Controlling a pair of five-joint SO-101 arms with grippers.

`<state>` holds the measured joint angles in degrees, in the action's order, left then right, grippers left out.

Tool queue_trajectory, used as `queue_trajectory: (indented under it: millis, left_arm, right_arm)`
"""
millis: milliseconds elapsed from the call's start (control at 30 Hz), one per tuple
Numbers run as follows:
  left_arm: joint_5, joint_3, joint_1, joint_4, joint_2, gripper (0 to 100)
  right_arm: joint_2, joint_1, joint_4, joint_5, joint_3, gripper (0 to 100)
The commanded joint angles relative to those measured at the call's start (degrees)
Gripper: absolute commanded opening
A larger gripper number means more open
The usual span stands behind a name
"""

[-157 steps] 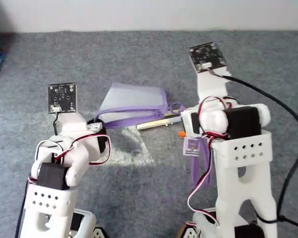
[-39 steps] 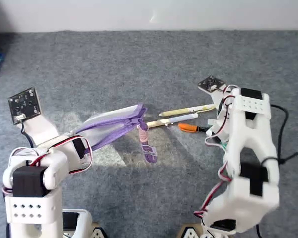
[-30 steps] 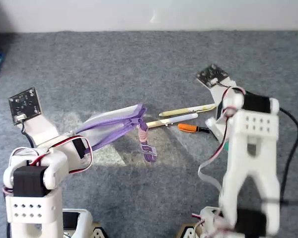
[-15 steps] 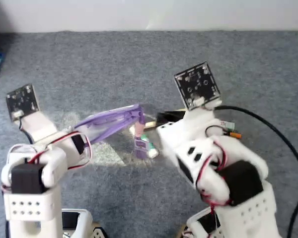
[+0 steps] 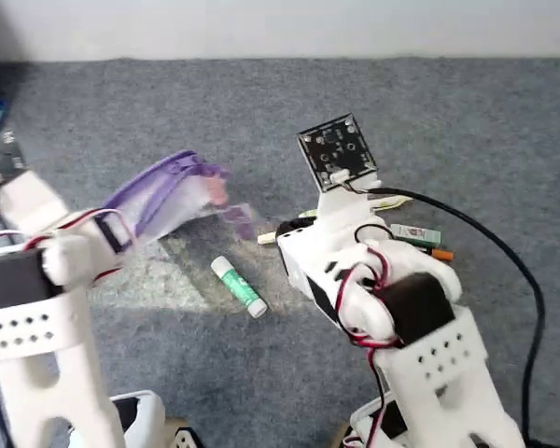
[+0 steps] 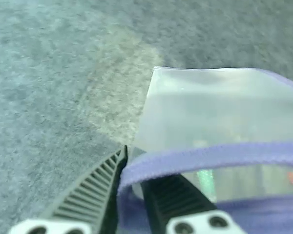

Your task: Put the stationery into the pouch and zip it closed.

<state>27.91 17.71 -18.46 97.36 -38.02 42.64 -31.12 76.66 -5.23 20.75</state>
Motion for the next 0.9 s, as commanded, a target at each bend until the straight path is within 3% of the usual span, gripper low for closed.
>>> queue_trajectory:
  millis: [0,67,267,433,867]
  left_arm:
    - [-1.14,-1.63,-5.19,-0.53,0.62,1]
    - [-1.14,-1.63,-6.68,-1.05,0.62,1]
    - [-0.97,-1.8,-8.18,-1.14,0.53,1]
    - [-0.79,-1.89,-8.53,-1.14,0.44,1]
    - [-0.79,-1.89,-8.53,-0.62,0.09,1]
  right_arm:
    - [-3.56,-0.57,2.15,-0.62,-0.35,1.0]
    - [-7.16,-1.63,3.12,-0.62,-0.35,3.2]
    - [-20.97,-7.25,2.77,-5.27,-2.2,23.5]
    - [-33.1,-12.79,2.68,-7.56,-8.79,21.7]
    - [-59.47,-14.2,-2.68,-7.38,-22.95,21.3]
